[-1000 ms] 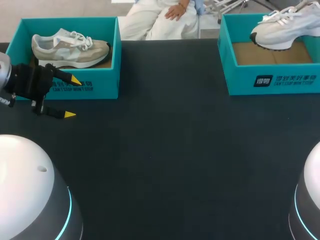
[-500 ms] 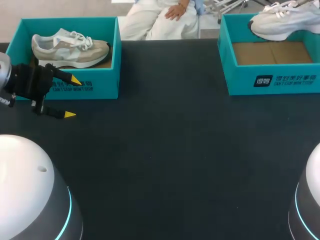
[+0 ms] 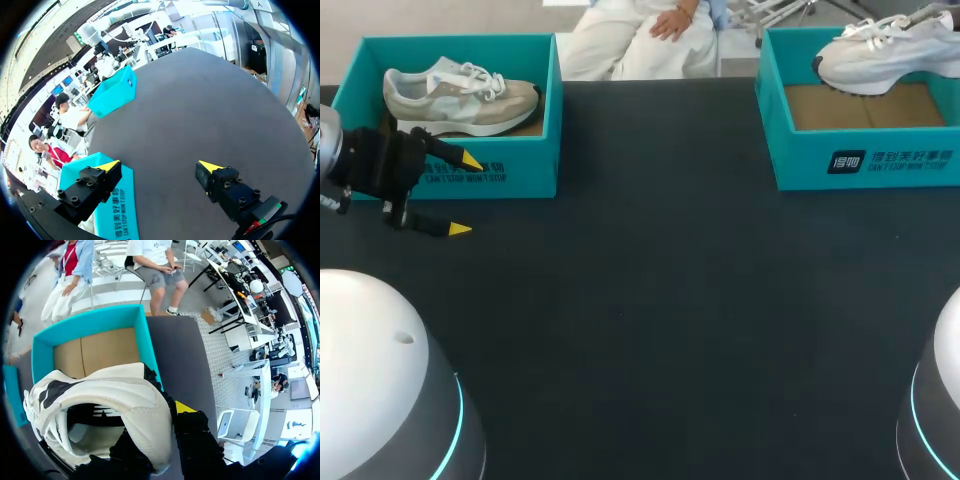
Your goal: Take the shoe out of the shoebox, open the shoe tongue, remove and reinsert the insole, then place the shoe into the shoebox
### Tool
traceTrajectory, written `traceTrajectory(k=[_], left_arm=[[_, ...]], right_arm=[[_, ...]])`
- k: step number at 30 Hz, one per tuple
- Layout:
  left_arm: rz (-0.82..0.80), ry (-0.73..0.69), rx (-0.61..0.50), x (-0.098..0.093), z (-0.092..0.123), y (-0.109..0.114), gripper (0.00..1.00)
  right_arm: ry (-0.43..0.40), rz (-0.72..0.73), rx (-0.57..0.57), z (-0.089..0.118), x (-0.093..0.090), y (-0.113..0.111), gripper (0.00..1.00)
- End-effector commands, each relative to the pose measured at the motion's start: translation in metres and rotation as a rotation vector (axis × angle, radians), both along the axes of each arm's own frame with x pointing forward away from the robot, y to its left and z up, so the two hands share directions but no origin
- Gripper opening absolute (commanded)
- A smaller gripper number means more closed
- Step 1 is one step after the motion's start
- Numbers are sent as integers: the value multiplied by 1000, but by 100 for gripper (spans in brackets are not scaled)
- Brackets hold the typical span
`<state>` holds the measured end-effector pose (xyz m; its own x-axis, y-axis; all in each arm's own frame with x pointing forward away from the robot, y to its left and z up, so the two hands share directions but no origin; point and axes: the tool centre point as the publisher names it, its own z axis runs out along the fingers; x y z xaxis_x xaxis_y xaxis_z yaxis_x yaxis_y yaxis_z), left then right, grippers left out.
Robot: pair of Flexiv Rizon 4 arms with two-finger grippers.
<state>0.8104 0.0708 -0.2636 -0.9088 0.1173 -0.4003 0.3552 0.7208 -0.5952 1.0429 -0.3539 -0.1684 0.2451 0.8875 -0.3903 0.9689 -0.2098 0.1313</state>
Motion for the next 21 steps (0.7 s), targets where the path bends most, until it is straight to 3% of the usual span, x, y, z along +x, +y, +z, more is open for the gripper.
traceTrajectory(k=[1,3,14,21], left_arm=[[1,0,3,-1,1,0,100],[1,0,3,-1,1,0,100],[1,0,3,-1,1,0,100],[1,0,3,-1,1,0,100]], right_arm=[[-5,1,1,1,-1,0,0],[-5,1,1,1,-1,0,0],[-35,-10,91,-46,5,7,0],[-22,9,82,-69,6,6,0]])
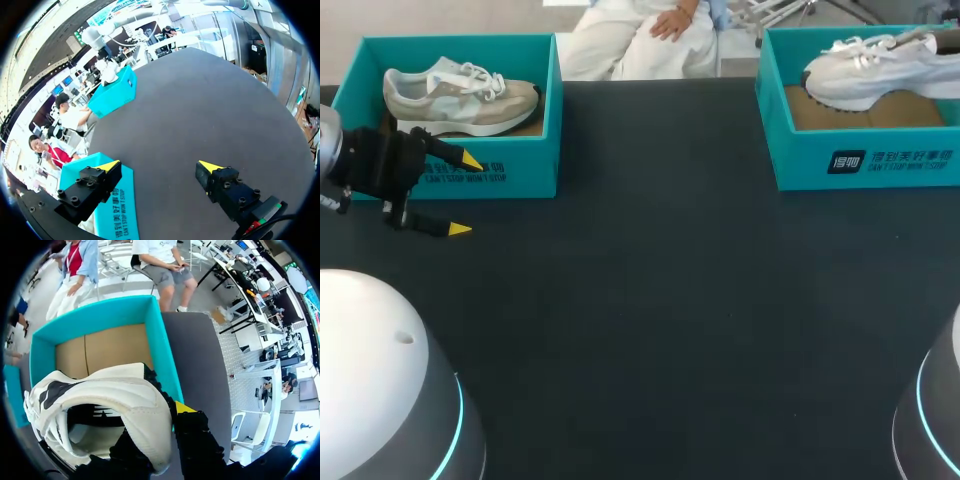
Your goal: Take the shoe out of the shoebox, open the shoe tongue, remove and reinsert the insole, then place the shoe into the shoebox
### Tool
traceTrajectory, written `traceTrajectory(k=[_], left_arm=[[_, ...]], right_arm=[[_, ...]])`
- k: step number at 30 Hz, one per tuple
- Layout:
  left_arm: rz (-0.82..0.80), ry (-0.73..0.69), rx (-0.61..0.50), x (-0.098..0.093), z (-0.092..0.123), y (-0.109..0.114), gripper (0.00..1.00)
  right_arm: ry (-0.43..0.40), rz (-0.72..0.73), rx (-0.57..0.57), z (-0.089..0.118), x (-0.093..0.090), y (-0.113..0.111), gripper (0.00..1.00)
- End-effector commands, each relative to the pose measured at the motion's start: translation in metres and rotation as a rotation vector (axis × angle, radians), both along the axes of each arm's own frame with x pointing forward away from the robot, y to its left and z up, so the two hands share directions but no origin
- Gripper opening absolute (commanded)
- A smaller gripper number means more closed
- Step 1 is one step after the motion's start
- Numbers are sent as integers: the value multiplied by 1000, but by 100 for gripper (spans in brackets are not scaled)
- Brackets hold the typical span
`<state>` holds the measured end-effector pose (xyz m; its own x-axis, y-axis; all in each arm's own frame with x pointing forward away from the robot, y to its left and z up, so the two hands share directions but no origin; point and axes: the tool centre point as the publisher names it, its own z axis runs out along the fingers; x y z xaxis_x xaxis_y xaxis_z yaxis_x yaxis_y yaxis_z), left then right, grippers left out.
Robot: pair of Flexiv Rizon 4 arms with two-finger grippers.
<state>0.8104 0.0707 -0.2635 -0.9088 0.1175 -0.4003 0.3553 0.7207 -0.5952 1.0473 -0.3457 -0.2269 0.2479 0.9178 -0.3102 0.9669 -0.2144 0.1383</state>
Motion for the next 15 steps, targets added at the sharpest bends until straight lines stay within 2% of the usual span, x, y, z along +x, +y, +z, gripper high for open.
traceTrajectory(k=[1,15], left_arm=[[1,0,3,-1,0,0,100],[1,0,3,-1,0,0,100]], right_arm=[[5,4,6,-13,3,-3,0],[38,35,31,-47,11,-7,0]])
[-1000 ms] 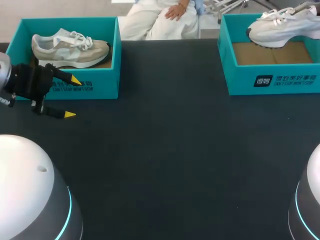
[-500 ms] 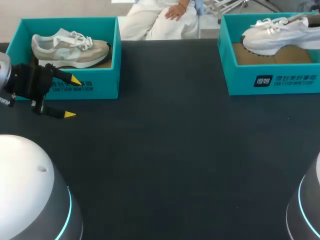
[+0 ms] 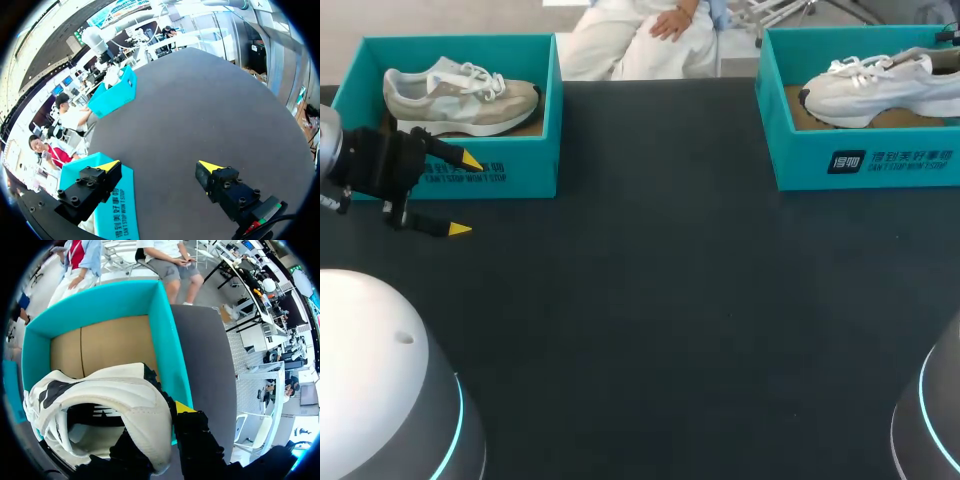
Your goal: Take the shoe out of the shoebox, open the shoe tongue, remove and reinsert the insole, then place the shoe into the shoebox
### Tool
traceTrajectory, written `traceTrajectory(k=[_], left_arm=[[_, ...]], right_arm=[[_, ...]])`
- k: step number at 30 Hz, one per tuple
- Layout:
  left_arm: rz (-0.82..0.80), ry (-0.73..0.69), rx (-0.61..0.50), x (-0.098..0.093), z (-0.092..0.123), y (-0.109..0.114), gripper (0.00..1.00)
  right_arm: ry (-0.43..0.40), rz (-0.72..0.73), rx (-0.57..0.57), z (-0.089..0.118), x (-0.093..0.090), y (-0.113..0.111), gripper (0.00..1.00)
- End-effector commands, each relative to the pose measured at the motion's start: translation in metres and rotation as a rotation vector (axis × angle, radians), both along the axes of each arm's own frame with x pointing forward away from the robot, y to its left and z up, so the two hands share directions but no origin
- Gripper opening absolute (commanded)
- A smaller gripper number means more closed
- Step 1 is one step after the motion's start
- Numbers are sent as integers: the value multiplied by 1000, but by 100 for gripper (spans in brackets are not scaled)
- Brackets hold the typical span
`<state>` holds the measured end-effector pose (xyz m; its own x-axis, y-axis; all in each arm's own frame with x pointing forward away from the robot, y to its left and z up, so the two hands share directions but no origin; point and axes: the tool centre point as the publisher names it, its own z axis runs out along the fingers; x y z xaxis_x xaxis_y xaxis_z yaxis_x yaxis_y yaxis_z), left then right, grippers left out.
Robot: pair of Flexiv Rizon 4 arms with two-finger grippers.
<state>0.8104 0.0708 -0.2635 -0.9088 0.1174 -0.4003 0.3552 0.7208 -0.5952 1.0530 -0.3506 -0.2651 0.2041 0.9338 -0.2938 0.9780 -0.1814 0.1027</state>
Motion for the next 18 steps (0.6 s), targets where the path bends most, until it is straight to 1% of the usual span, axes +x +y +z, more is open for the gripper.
traceTrajectory(k=[1,6,18], left_arm=[[1,0,3,-1,0,0,100],[1,0,3,-1,0,0,100],[1,0,3,-1,0,0,100]], right_arm=[[7,-1,8,-11,5,-3,0],[6,-5,11,-20,3,-5,0],[34,-34,15,-37,-18,0,0]])
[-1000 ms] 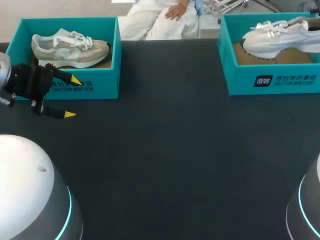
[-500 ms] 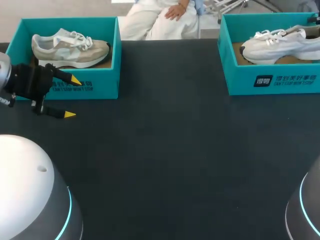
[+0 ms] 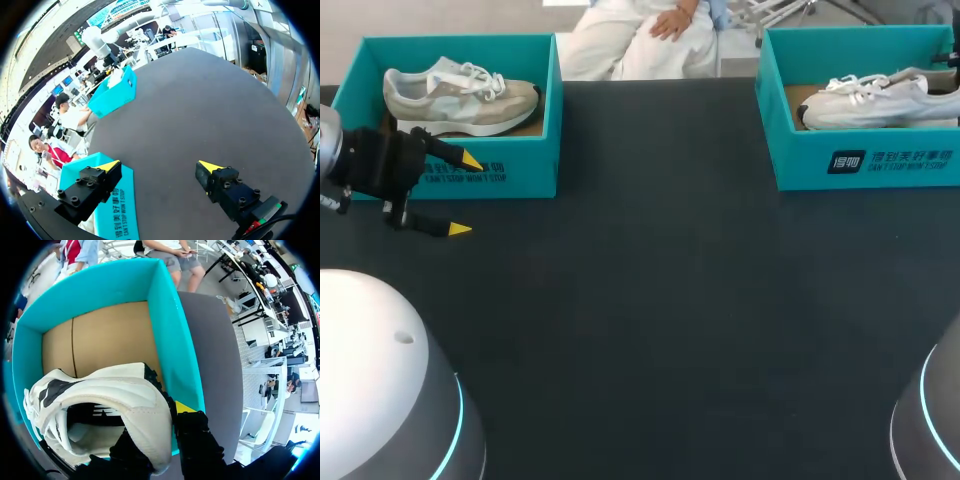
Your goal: Take the shoe out of the shoebox, open the shoe tongue, remove and reinsert the insole, then place the shoe into the shoebox
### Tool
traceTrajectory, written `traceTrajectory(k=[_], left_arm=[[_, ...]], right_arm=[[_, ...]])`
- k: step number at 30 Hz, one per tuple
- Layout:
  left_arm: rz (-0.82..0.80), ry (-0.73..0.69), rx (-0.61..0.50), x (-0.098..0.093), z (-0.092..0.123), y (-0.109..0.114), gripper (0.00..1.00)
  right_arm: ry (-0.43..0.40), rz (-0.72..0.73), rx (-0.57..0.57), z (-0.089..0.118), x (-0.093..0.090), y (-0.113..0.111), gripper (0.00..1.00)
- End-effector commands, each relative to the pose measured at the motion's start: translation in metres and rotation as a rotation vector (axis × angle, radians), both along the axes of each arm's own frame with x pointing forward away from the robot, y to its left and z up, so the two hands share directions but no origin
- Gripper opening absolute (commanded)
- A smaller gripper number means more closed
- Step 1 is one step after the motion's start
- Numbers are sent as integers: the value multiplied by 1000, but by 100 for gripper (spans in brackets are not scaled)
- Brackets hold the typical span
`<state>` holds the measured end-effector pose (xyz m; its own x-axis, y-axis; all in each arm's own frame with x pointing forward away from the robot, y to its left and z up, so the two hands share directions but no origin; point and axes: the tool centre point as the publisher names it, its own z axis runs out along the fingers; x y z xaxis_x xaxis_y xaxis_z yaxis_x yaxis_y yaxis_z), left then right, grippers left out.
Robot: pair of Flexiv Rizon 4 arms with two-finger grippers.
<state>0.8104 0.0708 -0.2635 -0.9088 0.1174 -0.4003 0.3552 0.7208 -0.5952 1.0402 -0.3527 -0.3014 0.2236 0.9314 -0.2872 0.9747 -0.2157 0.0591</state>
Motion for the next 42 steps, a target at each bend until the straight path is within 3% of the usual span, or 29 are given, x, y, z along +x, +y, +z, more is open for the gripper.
traceTrajectory(k=[1,28,33,36,40,42], left_arm=[[1,0,3,-1,0,0,100],[1,0,3,-1,0,0,100],[1,0,3,-1,0,0,100],[1,0,3,-1,0,0,100],[1,0,3,-1,0,0,100],[1,0,3,-1,0,0,100]], right_arm=[[-5,-2,-3,-3,-7,2,0],[-11,-55,-21,-64,-13,1,0],[-7,-70,-8,-75,-10,-4,15],[-3,-74,-8,-78,-9,-4,29],[-3,-74,-3,-78,-9,-4,41],[-4,-77,-1,-78,-9,-4,42]])
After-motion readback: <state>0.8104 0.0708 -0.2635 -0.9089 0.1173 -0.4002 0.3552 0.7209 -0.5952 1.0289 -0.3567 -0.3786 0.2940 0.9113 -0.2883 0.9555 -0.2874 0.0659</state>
